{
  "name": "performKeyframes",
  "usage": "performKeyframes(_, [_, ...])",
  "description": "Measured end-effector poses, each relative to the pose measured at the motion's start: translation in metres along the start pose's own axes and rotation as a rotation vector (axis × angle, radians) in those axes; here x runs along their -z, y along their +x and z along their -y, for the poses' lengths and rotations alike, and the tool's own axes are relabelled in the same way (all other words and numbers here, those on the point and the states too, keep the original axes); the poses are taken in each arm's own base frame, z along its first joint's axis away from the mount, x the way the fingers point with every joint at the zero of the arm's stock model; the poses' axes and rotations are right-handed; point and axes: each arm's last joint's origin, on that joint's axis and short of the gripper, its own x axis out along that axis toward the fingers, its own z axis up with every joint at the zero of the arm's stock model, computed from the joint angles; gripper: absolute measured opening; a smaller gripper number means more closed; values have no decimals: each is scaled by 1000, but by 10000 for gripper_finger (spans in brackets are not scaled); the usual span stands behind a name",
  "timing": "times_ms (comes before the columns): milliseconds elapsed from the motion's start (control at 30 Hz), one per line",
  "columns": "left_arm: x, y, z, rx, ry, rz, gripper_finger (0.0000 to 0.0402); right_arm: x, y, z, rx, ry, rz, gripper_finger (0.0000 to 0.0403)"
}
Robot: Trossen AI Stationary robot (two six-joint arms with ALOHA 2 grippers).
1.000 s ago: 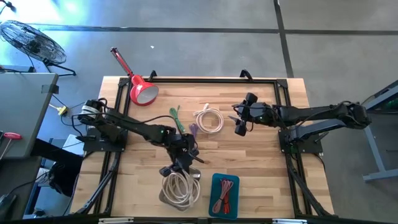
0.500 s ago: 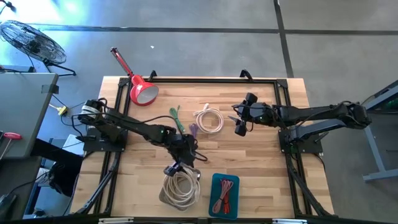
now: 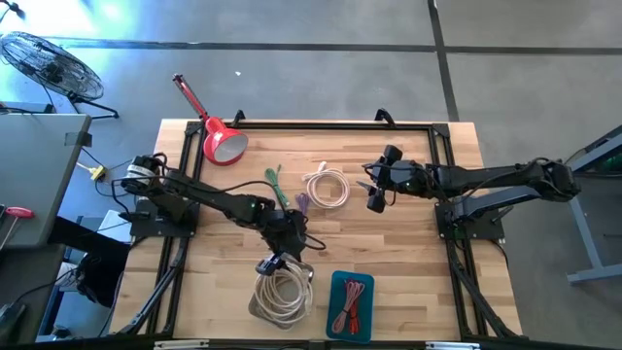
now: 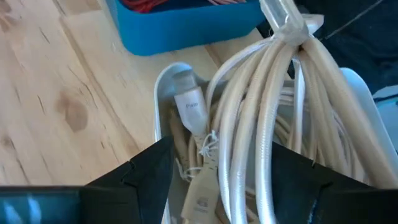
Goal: Pick & Place USB Port
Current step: Put the light brown HDMI cable into the white bin
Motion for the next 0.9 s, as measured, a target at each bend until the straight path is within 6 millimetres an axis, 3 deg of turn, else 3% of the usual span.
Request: performKeyframes(900, [2, -31, 13, -90, -52, -60, 223, 1, 0, 0, -1, 6, -9, 232])
